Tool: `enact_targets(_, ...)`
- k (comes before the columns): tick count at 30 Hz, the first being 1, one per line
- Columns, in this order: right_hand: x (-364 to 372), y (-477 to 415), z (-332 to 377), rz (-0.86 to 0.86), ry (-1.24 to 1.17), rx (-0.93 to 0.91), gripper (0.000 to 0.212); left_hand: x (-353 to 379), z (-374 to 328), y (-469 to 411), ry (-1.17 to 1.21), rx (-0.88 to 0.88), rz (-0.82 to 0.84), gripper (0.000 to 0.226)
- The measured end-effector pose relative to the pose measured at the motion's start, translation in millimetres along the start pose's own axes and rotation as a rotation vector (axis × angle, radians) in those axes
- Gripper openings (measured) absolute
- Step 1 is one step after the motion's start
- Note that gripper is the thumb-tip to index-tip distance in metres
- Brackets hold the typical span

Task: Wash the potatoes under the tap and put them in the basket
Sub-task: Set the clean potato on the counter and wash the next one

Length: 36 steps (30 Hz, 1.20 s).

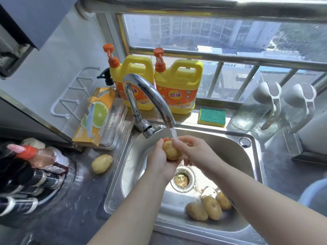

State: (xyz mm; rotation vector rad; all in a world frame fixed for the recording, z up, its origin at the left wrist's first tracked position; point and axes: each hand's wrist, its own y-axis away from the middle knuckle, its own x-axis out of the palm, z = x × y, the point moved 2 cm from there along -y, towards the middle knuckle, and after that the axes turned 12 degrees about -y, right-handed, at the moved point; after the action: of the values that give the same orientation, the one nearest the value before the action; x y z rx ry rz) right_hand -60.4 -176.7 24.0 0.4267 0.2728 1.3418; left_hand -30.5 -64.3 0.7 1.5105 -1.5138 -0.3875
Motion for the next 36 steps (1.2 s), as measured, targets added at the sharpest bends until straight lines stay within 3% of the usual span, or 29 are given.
enact_targets(3, -3.5, -3.5, -0.1, -0.193, 0.095, -0.157, 0.016, -4.7, -5.3, 0.3, 0.073, -0.002, -0.013, 0.023)
enact_targets(11, 5.1, 0.8, 3.9, -0.102, 0.346, -0.288, 0.035, -9.4, -13.4, 7.4, 0.064, 0.043, 0.074, 0.021)
enact_targets(14, 15.5, 7.3, 2.0, 0.063, 0.155, -0.227, 0.029, -6.5, -7.9, 12.3, 0.031, 0.068, 0.129, 0.023)
enact_targets(17, 27.2, 5.3, -4.2, 0.087, -0.223, -0.051, 0.045, -3.0, 3.2, 14.4, -0.083, 0.148, 0.096, 0.03)
enact_targets(20, 32.7, 4.5, -8.2, 0.032, -0.433, 0.05, 0.019, -0.5, 11.7, 14.1, -0.139, 0.237, 0.047, 0.031)
enact_targets(22, 32.3, 5.3, -9.1, 0.007, -0.528, 0.069, 0.021, -1.2, 11.2, 14.7, -0.172, 0.258, 0.007, 0.029)
enact_targets(28, 29.2, 6.0, -4.6, 0.203, -0.408, -0.014, 0.027, 0.8, -6.8, 14.4, -0.206, 0.232, -0.06, 0.024)
enact_targets(31, 30.1, 5.2, 2.6, 0.181, -0.318, -0.047, 0.021, 5.2, -7.2, 15.6, -0.296, 0.286, -0.059, 0.027)
enact_targets(36, 30.0, 3.3, 4.7, 0.172, -0.531, 0.039, 0.026, 5.0, -12.4, 18.3, -0.288, 0.281, -0.03, 0.028)
